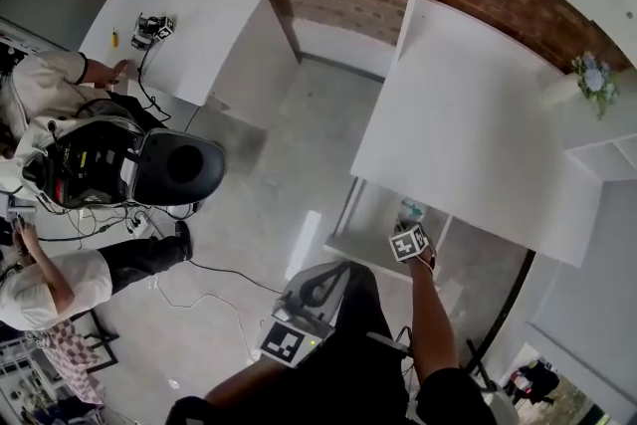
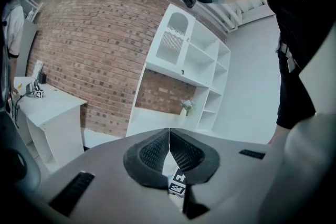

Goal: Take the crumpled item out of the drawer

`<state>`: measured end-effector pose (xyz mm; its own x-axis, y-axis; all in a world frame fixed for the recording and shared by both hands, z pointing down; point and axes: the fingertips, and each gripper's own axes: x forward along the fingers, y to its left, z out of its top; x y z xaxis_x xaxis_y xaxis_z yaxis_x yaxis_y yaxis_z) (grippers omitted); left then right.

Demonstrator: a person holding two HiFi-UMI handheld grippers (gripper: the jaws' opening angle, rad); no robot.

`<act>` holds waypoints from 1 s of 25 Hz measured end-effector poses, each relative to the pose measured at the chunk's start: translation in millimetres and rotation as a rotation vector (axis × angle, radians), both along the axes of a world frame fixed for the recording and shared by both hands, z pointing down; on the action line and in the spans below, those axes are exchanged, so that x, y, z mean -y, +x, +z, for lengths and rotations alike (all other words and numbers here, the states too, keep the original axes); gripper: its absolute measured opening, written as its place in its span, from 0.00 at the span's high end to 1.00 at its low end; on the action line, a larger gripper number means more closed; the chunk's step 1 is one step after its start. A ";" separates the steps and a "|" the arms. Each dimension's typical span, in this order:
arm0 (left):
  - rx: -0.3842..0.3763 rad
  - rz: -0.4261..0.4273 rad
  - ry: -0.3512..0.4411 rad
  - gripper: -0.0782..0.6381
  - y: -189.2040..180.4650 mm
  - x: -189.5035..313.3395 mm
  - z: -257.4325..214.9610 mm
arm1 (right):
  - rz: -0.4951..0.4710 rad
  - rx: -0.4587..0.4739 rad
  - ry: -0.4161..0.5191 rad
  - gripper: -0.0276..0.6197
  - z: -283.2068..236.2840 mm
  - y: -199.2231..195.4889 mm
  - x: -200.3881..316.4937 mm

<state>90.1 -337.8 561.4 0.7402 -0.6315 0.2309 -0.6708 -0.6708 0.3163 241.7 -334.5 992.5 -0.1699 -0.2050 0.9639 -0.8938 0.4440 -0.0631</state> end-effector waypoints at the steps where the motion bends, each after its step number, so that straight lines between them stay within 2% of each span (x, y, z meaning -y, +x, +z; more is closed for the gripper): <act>1: -0.009 0.002 0.015 0.85 -7.4 -7.6 -7.8 | 0.003 0.001 0.014 0.88 -14.9 -4.5 -4.5; 5: -0.038 0.018 0.062 0.85 -47.7 -45.9 -31.2 | 0.029 -0.017 0.096 0.88 -76.5 -22.9 -29.3; 9: -0.049 0.058 0.106 0.85 -91.2 -89.8 -45.8 | 0.081 -0.031 0.238 0.88 -148.4 -47.1 -57.8; 14: -0.093 0.109 0.145 0.85 -129.0 -139.3 -65.0 | 0.213 0.073 0.450 0.88 -258.2 -90.5 -109.2; 19: -0.094 0.176 0.141 0.85 -140.1 -175.0 -69.2 | 0.402 0.216 0.673 0.88 -359.5 -116.4 -169.3; 22: -0.072 0.186 0.133 0.85 -142.3 -195.8 -64.8 | 0.466 0.239 0.769 0.88 -404.0 -120.1 -210.7; 25: -0.057 0.181 0.139 0.85 -129.7 -205.4 -73.9 | 0.533 0.252 0.858 0.88 -443.8 -106.8 -243.7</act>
